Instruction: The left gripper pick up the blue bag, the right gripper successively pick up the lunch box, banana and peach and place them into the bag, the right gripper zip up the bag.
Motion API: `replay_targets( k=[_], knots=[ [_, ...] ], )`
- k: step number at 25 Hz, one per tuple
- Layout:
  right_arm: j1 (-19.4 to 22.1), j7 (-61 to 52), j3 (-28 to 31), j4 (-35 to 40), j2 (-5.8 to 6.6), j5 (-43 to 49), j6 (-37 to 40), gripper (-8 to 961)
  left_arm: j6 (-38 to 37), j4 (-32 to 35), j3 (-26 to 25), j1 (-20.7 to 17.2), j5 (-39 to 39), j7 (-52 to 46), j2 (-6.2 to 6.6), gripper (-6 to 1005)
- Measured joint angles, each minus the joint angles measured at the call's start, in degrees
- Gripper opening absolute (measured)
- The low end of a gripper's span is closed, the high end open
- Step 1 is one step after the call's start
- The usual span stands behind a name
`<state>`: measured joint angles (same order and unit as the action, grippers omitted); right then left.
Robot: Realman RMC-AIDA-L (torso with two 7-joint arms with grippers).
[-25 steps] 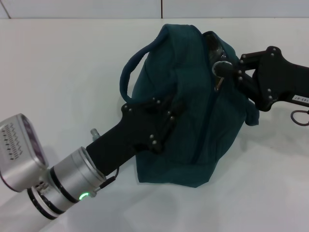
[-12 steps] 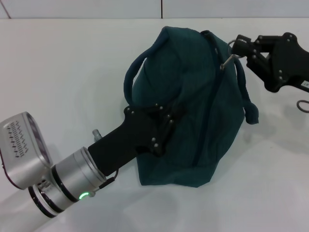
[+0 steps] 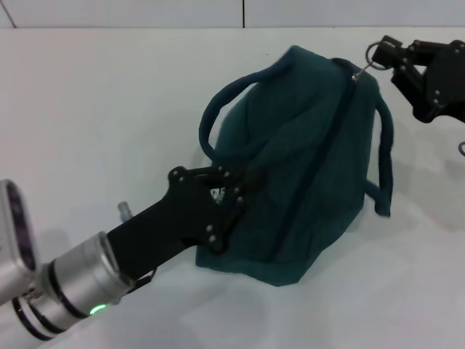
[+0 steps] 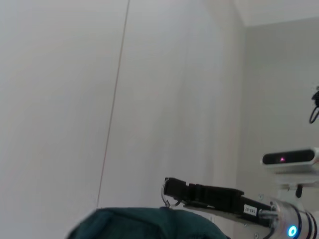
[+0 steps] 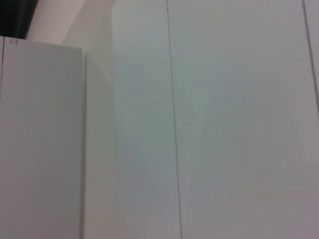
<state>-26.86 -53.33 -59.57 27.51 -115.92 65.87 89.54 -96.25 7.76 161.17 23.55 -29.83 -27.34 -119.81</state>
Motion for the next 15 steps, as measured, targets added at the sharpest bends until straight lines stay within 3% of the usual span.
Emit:
replay_targets(
  k=[15],
  knots=[
    [1.5,1.2,0.1,-0.5,0.46,-2.0,-3.9,20,-4.3,-4.2,-0.6,-3.3,-4.8,0.1,0.34,53]
  ],
)
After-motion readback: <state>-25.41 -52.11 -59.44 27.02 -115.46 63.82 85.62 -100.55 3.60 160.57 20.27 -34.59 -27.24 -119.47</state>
